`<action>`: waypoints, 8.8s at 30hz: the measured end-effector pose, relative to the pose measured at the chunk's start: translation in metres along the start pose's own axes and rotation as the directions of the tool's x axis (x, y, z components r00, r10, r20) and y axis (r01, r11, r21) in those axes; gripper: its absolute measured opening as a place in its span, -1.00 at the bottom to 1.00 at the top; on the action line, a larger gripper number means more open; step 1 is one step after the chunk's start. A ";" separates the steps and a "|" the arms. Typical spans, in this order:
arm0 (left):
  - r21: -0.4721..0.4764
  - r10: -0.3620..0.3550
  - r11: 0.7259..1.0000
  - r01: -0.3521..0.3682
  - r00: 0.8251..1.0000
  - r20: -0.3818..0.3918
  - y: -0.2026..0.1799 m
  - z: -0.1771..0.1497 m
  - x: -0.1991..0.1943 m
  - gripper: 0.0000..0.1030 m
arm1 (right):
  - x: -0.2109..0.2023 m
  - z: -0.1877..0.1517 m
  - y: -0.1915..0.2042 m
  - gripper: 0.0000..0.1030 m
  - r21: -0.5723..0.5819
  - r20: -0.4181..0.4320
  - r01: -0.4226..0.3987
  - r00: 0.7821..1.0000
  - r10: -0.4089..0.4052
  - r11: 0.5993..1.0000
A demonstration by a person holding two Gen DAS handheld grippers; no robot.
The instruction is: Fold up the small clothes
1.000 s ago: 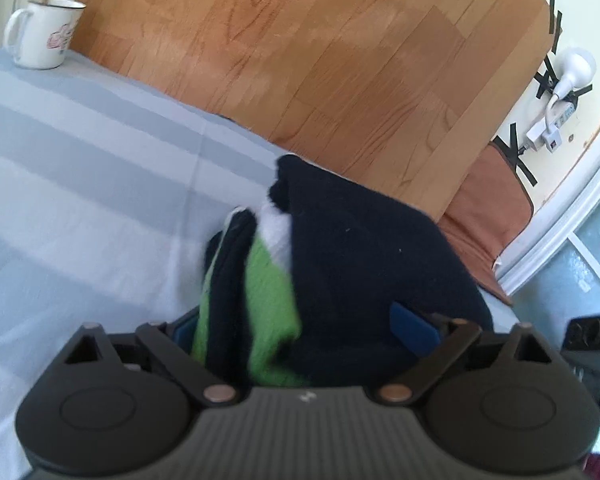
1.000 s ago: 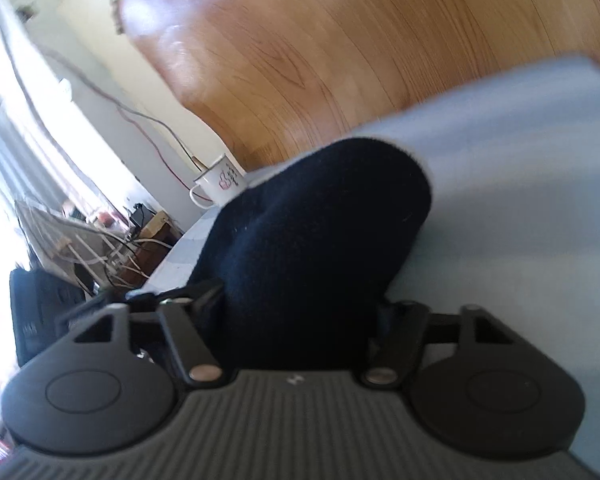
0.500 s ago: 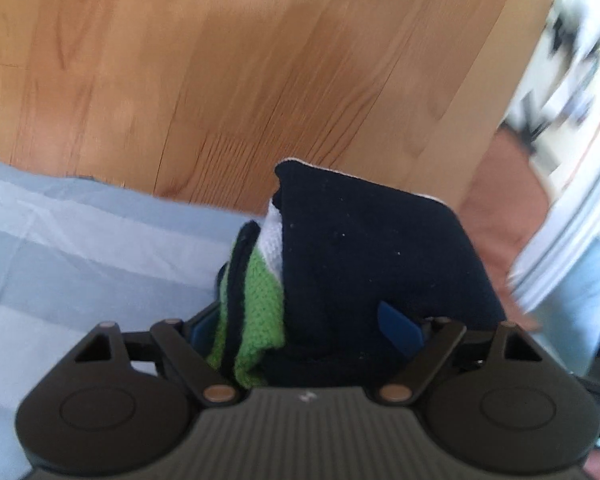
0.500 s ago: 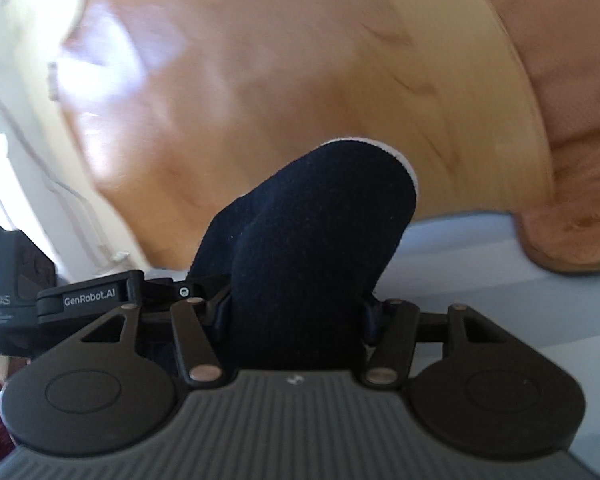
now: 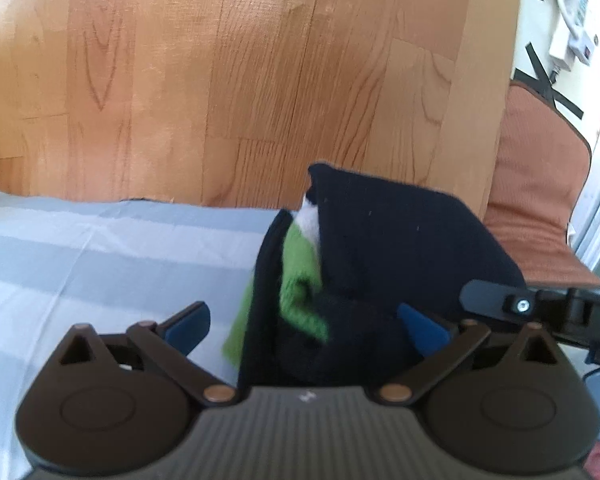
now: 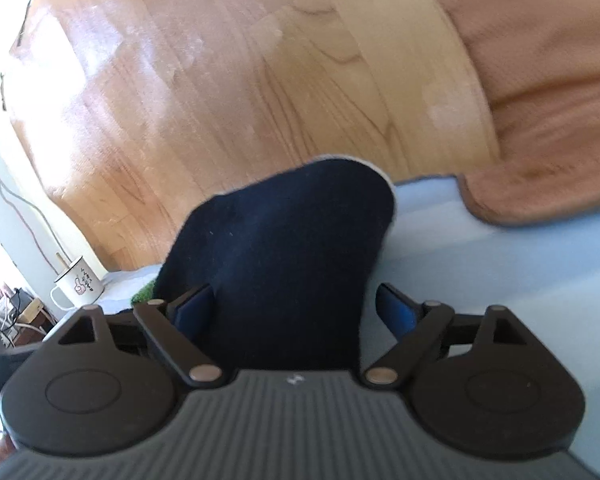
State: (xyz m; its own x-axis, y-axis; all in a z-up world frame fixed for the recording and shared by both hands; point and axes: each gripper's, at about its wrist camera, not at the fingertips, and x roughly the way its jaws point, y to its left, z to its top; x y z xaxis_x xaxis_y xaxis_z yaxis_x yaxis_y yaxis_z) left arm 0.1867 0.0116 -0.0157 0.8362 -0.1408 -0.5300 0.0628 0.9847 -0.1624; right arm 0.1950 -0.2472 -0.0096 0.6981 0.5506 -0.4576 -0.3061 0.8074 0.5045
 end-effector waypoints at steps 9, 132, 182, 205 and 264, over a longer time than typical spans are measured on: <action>0.038 0.069 0.997 -0.070 0.997 0.027 -0.009 -0.028 -0.042 0.99 | -0.049 -0.030 -0.002 0.82 0.002 -0.009 0.075 0.997 -0.075 0.997; 0.086 0.284 0.954 -0.288 0.957 0.060 -0.019 -0.089 -0.128 1.00 | -0.136 -0.110 0.048 1.00 -0.107 0.165 0.340 0.933 -0.320 0.934; 0.061 0.288 0.954 -0.293 0.955 0.079 -0.008 -0.086 -0.135 1.00 | -0.137 -0.110 0.049 1.00 -0.110 0.169 0.327 0.937 -0.306 0.939; 0.070 0.306 0.946 -0.317 0.942 0.136 -0.014 -0.089 -0.141 1.00 | -0.142 -0.111 0.048 1.00 -0.104 0.189 0.311 0.939 -0.288 0.945; 0.079 0.355 0.930 -0.360 0.932 0.076 -0.013 -0.092 -0.137 1.00 | -0.140 -0.110 0.049 1.00 -0.105 0.185 0.298 0.943 -0.276 0.949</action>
State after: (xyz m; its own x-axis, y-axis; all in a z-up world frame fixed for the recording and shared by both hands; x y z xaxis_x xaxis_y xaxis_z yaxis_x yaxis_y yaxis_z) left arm 0.0214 0.0088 -0.0173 0.8428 0.2257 -0.4886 -0.1998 0.9741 0.1055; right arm 0.0112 -0.2613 -0.0008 0.8627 0.2573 -0.4353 -0.1500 0.9523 0.2657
